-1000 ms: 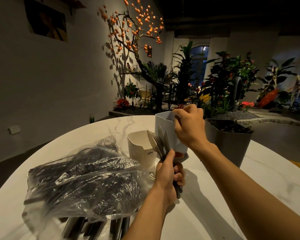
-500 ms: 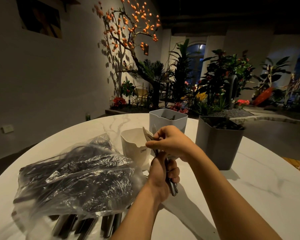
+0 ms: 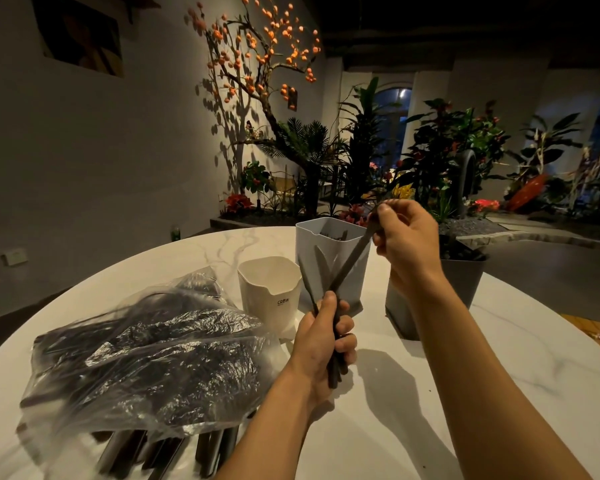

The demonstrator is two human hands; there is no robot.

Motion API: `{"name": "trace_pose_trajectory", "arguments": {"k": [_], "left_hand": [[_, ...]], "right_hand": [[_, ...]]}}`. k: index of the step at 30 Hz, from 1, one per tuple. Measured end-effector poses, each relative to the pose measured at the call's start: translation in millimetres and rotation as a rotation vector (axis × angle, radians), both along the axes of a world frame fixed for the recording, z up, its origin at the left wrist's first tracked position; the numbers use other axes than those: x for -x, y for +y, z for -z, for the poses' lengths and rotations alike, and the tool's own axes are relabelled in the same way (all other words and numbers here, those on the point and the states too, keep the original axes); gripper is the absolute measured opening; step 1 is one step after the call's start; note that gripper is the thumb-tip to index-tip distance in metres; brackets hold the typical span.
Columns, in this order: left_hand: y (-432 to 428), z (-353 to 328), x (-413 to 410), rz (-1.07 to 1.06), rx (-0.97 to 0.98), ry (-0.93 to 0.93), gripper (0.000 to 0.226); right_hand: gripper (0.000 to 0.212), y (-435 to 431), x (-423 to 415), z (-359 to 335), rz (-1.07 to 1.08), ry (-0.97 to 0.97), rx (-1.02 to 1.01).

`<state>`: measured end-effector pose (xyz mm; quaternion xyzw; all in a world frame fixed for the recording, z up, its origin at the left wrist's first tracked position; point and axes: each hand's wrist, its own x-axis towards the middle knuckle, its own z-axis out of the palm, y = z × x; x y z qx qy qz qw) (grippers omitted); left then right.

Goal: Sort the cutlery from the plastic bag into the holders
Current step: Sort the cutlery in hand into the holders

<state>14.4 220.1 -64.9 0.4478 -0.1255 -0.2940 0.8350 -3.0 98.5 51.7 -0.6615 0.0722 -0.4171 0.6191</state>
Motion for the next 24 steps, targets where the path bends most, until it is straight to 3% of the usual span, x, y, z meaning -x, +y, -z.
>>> {"name": "trace_pose_trajectory", "arguments": {"k": [5, 7, 10, 13, 19, 24], "left_hand": [[-1, -2, -2, -0.048, -0.017, -0.032, 0.029], [-1, -1, -2, -0.070, -0.013, -0.031, 0.029], [-2, 0, -2, -0.087, 0.009, -0.029, 0.030], [-1, 0, -3, -0.078, 0.001, -0.041, 0.032], [-1, -2, -1, -0.069, -0.029, -0.032, 0.032], [-1, 0, -2, -0.066, -0.026, -0.056, 0.033]], "right_hand": [[0.009, -10, 7, -5, -0.146, 0.179, 0.214], [0.011, -10, 8, -10, -0.094, 0.084, 0.222], [0.011, -11, 7, -19, 0.166, -0.169, 0.154], [0.013, -15, 4, -19, 0.227, -0.245, 0.205], [0.016, -15, -18, 2, 0.253, -0.035, 0.500], [0.019, -13, -31, 20, 0.252, 0.088, 0.626]]}}
